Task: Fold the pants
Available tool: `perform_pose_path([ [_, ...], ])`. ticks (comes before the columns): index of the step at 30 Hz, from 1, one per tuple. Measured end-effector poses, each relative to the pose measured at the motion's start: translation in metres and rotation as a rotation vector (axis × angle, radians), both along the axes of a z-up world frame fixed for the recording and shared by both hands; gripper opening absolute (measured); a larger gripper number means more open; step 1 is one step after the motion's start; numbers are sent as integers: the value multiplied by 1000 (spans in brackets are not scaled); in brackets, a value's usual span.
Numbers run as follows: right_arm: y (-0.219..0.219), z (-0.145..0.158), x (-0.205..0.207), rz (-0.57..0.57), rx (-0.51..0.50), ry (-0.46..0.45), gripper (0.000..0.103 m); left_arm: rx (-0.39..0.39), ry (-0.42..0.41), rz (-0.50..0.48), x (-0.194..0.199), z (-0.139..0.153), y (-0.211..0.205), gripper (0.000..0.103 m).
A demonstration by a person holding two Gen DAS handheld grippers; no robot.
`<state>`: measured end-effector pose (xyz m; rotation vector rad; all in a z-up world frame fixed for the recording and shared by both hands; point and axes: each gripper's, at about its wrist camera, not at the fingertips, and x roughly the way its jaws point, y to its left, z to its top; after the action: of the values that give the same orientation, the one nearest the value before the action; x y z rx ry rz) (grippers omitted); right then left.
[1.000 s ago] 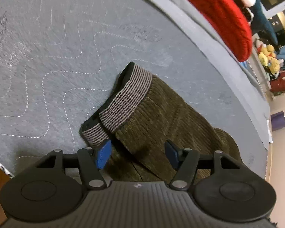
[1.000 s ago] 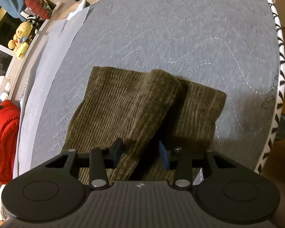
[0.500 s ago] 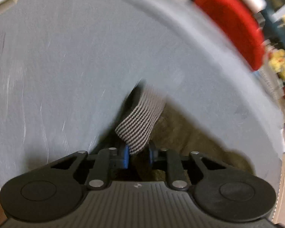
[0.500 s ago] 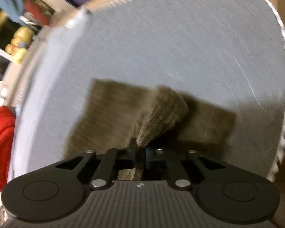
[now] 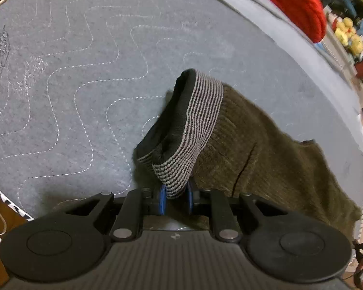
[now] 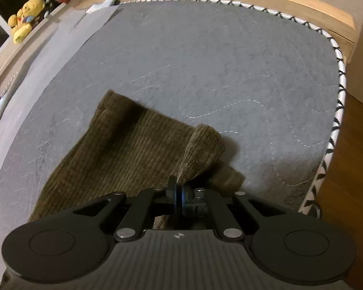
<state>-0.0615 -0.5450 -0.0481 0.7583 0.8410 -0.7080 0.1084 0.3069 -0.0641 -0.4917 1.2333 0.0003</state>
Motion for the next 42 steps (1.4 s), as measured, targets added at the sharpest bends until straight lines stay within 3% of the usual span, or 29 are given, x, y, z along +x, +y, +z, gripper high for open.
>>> perform_pose_path([
  [2, 3, 15, -4, 11, -13, -103, 3, -47, -68, 22, -8, 14, 7, 19],
  [4, 10, 32, -7, 31, -85, -156, 3, -29, -66, 7, -9, 16, 5, 19],
  [6, 8, 27, -7, -8, -91, -85, 3, 42, 41, -33, -4, -2, -2, 19],
  [8, -1, -3, -8, -68, -7, 102, 6, 108, 107, -104, 0, -13, -12, 22],
  [9, -4, -17, -11, -100, 45, 176, 22, 130, 111, -127, 2, -12, -16, 28],
  [11, -4, -12, -13, -129, 8, 204, 39, 183, 63, -135, 1, 0, -18, 38],
  [15, 16, 25, -9, -58, -219, 129, 39, 316, -151, -116, 0, 39, -23, 51],
  [18, 31, 44, -3, -1, -317, 42, 41, 271, -258, -137, 1, 57, -39, 51],
  [21, 47, 54, 8, 108, -343, -62, 41, 228, -302, -221, 8, 59, -60, 51],
  [24, 69, 65, 40, 260, -355, -126, 41, 251, -306, -326, 13, 46, -77, 50],
  [27, 102, 68, 62, 418, -359, -175, 41, 330, -218, -383, 24, 20, -81, 50],
  [29, 123, 68, 78, 506, -350, -207, 39, 372, -119, -388, 32, -3, -73, 39],
  [30, 134, 68, 86, 552, -344, -219, 23, 355, -65, -371, 35, -11, -65, 36],
  [32, 156, 65, 103, 633, -343, -233, 1, 294, -39, -299, 39, -12, -50, 28],
  [34, 183, 64, 114, 693, -352, -236, 1, 247, -66, -234, 44, -2, -41, 27],
  [37, 219, 54, 137, 790, -295, -258, 4, 190, -186, -151, 50, 18, -29, 38],
  [40, 265, 45, 167, 949, -204, -275, 5, 167, -203, -88, 59, 19, -15, 54],
  [42, 299, 39, 181, 1045, -150, -289, 20, 170, -194, -78, 67, 15, -13, 67],
])
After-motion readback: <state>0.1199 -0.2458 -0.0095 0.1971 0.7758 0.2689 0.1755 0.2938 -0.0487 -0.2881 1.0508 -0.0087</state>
